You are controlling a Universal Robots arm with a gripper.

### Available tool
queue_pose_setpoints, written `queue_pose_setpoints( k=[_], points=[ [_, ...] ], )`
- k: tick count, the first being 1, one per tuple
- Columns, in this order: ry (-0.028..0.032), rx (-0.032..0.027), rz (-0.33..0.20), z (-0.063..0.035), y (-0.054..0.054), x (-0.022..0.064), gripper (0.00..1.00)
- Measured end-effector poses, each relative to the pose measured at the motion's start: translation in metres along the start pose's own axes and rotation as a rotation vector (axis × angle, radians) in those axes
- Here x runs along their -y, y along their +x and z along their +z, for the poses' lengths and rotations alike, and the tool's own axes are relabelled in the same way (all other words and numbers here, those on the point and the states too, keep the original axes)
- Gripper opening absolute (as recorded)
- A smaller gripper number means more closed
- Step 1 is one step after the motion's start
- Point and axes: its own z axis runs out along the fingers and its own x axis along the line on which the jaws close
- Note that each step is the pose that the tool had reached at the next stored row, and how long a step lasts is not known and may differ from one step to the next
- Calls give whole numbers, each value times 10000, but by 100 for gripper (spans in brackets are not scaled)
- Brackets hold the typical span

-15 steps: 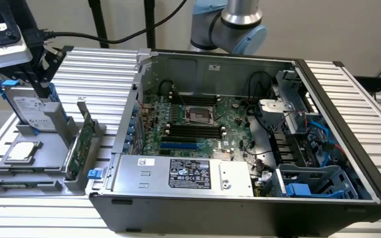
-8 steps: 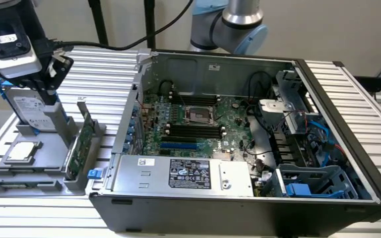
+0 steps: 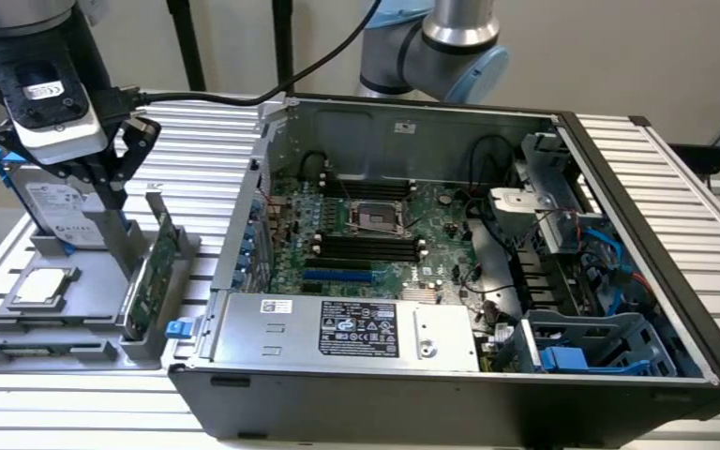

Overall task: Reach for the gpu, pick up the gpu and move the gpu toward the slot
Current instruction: 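Reach for the gpu, then pick up the gpu and move the gpu toward the slot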

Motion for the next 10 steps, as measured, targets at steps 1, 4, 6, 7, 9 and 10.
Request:
queue_pose_setpoints(
  k=[1, 4, 6, 7, 9, 10],
  points=[
    [0, 0, 0, 0, 0, 0, 11],
    [0, 0, -1, 0, -1, 0, 11],
    [0, 0, 0, 0, -1, 0, 11],
    [0, 0, 0, 0, -1, 0, 11],
    [0, -1, 0, 0, -1, 0, 11],
    [0, 0, 0, 0, -1, 0, 11]
  ],
)
